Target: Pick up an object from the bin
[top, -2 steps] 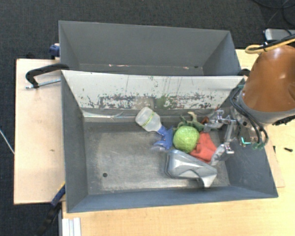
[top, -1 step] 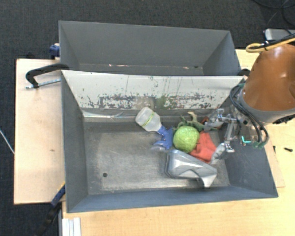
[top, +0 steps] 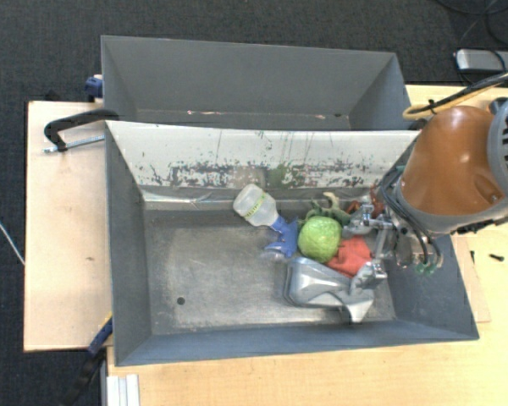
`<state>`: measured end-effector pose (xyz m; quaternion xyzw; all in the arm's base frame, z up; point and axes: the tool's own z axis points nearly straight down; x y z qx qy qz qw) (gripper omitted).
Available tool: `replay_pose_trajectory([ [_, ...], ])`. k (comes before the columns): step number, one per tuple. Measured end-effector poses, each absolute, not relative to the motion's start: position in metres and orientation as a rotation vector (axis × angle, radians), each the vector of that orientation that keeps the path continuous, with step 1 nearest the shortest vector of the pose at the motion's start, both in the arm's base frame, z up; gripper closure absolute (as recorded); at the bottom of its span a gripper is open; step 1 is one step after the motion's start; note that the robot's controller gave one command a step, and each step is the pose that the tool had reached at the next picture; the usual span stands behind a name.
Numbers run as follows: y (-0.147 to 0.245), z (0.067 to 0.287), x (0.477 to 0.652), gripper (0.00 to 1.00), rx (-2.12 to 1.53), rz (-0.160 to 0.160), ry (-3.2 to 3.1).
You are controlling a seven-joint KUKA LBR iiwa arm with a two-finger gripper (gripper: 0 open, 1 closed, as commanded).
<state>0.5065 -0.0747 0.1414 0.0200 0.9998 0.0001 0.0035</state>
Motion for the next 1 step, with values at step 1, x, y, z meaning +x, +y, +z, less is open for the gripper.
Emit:
replay_pose_trajectory([
  [1,-0.0783,0.1073,0.5048,0.0,0.185,0.013,3.177],
])
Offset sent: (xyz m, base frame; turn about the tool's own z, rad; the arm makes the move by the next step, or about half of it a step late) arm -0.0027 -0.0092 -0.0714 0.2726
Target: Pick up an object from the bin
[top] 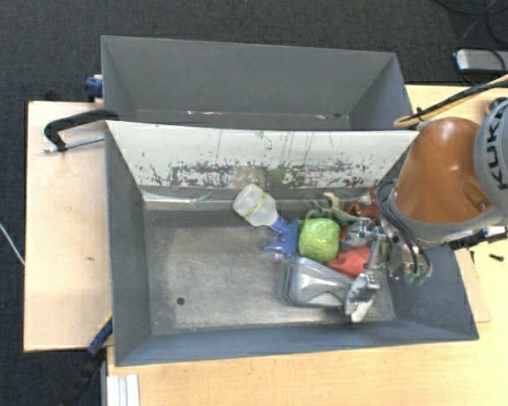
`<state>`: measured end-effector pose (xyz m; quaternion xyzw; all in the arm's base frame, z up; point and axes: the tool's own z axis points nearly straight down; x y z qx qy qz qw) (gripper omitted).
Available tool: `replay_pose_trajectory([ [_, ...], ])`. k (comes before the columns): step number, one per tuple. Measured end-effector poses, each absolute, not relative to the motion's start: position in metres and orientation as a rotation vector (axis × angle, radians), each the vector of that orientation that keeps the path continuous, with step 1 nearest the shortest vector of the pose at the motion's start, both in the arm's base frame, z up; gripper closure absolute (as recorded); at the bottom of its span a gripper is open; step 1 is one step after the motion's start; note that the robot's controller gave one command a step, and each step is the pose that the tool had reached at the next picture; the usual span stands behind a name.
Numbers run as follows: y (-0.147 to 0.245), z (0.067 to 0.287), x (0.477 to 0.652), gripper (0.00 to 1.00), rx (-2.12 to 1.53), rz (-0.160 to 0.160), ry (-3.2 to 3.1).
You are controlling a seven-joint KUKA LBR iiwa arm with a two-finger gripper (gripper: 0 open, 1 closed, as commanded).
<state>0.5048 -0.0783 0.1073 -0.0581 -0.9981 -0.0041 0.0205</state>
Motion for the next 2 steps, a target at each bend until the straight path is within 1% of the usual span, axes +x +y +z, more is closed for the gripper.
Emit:
replay_pose_trajectory([
  [1,-0.0778,0.1066,0.5044,1.0,-0.177,-0.011,-3.094],
  [2,-0.0777,0.1062,0.5042,1.0,-0.177,-0.011,-3.094],
])
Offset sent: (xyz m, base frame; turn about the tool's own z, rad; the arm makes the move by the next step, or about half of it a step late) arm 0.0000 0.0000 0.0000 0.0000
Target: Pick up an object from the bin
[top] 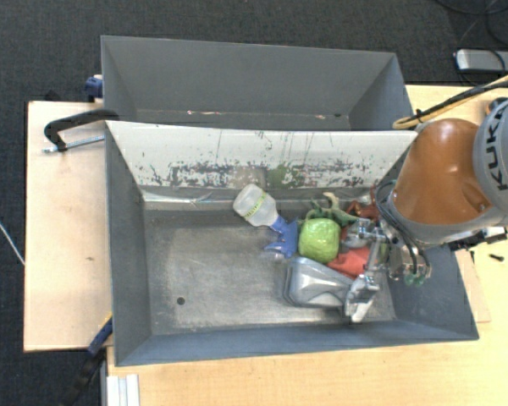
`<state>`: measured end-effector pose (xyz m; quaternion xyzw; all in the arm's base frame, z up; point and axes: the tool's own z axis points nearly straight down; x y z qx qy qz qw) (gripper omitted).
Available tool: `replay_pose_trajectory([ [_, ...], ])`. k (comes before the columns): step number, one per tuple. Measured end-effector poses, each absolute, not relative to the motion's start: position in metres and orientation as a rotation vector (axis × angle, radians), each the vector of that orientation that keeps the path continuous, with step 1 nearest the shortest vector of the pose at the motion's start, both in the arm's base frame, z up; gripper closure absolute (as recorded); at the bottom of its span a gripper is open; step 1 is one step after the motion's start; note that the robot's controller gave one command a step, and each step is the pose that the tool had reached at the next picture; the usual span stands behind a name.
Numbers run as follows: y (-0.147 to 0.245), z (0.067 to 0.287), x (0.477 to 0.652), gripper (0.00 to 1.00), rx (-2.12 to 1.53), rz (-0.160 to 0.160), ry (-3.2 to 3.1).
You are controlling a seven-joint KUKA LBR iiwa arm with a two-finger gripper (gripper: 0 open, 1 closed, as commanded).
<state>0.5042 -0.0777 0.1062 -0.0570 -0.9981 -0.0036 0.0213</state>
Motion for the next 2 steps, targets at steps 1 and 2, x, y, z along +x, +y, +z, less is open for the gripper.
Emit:
replay_pose_trajectory([
  [1,-0.0776,0.1058,0.504,1.0,-0.177,-0.011,-3.094],
  [2,-0.0775,0.1056,0.5038,1.0,-0.177,-0.011,-3.093],
])
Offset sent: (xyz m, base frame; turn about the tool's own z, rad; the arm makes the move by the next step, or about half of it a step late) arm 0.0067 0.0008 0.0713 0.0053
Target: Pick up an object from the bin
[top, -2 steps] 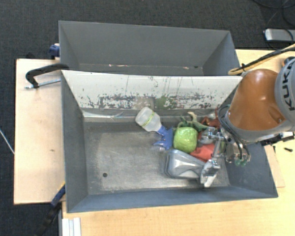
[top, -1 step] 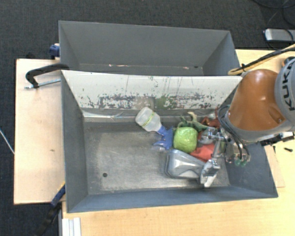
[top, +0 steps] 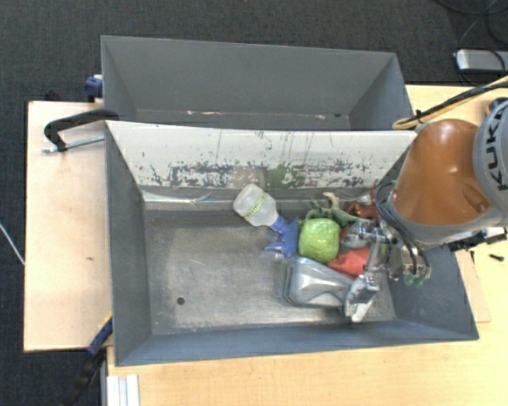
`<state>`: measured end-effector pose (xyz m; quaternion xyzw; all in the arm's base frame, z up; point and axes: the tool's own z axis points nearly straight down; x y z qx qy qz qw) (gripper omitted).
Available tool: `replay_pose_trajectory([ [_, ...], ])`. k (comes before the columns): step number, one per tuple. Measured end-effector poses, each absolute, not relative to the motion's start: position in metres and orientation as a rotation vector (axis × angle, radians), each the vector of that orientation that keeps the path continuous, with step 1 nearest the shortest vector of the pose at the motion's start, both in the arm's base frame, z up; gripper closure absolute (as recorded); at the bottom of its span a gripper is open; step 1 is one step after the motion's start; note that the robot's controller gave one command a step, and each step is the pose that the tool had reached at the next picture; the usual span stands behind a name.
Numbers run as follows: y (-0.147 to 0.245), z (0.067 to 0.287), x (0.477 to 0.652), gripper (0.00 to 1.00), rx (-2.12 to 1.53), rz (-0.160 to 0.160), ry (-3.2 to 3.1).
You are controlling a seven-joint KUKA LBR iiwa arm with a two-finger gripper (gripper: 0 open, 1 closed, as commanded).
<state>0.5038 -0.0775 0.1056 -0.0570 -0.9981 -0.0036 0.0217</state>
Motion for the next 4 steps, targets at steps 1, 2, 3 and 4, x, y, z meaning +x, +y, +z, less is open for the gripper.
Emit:
replay_pose_trajectory([
  [1,-0.0774,0.1053,0.5037,1.0,-0.177,-0.011,-3.093],
  [2,-0.0771,0.1043,0.5031,1.0,-0.177,-0.011,-3.092],
  [3,-0.0767,0.1036,0.5026,1.0,-0.177,-0.011,-3.091],
  [4,-0.0765,0.1029,0.5022,1.0,-0.177,-0.011,-3.09],
])
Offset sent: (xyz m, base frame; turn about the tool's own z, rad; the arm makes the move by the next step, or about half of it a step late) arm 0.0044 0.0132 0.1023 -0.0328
